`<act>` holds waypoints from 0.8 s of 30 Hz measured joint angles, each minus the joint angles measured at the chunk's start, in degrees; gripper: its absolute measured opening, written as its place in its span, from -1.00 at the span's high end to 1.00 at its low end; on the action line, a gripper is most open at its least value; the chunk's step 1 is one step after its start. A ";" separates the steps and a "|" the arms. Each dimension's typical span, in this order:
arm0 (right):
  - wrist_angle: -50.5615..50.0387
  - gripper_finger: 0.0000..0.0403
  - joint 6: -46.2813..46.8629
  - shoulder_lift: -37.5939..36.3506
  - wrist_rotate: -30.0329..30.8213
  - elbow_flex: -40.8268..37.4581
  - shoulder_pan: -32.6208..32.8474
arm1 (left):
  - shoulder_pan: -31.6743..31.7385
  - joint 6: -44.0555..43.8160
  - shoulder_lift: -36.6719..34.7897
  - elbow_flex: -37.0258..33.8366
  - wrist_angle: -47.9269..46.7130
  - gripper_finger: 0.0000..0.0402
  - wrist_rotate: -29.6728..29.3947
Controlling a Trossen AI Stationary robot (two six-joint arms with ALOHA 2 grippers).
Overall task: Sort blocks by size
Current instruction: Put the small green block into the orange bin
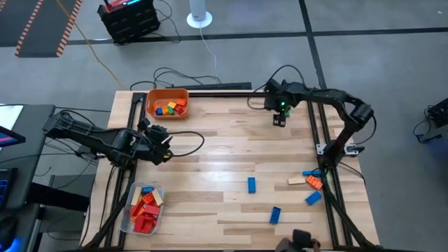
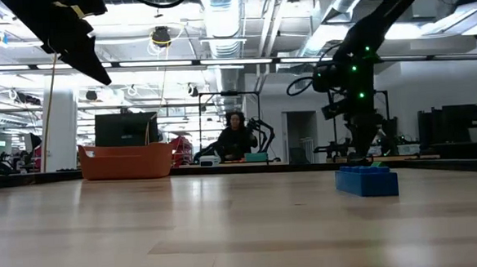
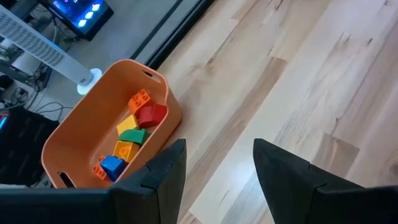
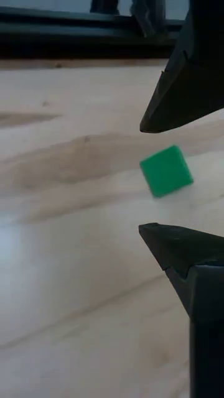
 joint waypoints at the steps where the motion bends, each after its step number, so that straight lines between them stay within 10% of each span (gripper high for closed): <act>1: 0.21 -0.39 -0.24 0.00 0.02 0.00 -1.00 | 0.00 0.04 0.02 0.00 0.00 0.10 0.00; 24: -2.76 -0.35 -10.95 6.48 -1.41 -0.07 -7.00 | 0.00 0.02 0.02 0.00 -2.12 0.10 1.67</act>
